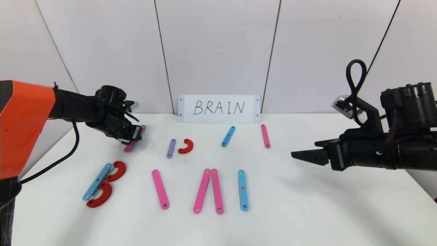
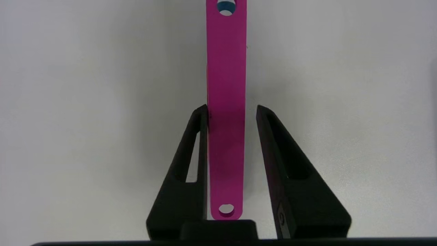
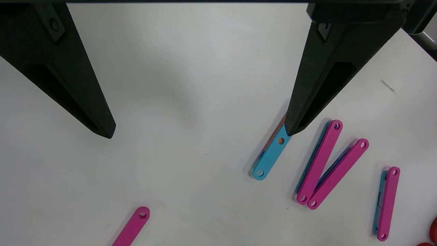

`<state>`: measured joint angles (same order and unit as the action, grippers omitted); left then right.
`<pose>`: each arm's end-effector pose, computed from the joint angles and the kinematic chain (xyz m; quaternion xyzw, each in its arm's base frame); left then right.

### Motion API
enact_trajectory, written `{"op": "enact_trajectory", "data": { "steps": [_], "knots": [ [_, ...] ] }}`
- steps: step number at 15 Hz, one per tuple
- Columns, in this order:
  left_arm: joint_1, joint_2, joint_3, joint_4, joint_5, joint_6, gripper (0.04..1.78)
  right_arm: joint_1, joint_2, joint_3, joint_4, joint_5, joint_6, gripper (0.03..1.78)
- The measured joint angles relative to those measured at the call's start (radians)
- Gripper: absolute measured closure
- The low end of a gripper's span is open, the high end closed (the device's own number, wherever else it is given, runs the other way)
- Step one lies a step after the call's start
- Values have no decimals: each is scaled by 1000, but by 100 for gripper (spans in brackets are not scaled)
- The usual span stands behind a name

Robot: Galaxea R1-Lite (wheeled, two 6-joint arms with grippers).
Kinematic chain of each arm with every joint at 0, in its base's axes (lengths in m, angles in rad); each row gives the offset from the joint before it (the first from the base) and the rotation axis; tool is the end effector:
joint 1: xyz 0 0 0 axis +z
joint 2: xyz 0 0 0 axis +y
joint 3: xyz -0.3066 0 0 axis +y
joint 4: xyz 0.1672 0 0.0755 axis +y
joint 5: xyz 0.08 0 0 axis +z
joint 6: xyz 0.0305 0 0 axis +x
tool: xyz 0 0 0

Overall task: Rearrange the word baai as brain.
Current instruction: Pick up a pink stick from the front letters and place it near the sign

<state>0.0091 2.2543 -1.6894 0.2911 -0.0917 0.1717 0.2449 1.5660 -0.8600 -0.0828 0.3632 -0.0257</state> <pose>0.4476 0.0013 0.1286 0.0571 0.4098 -0.0730 0.9075 0.2524 0.0742 0.1922 0.0065 0.3024 0.2889 0.9083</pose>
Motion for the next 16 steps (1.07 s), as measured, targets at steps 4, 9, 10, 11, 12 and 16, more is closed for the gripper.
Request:
{"op": "enact_trajectory", "data": {
  "steps": [4,9,10,11,12,16],
  "knots": [
    [0,-1,0,-1,3,-2,54,0,2,0,0,-1,0,8],
    [-4,-16,7,3,5,-8,8,0,2,0,0,-1,0,8],
    [-8,-29,17,9,7,-13,7,0,2,0,0,-1,0,8],
    [-14,-46,27,17,11,-27,7,0,2,0,0,-1,0,8],
    [-21,-68,41,26,16,-48,7,0,2,1,0,0,0,8],
    [-83,-177,144,39,109,-167,7,0,4,1,0,3,0,8]
  ]
}}
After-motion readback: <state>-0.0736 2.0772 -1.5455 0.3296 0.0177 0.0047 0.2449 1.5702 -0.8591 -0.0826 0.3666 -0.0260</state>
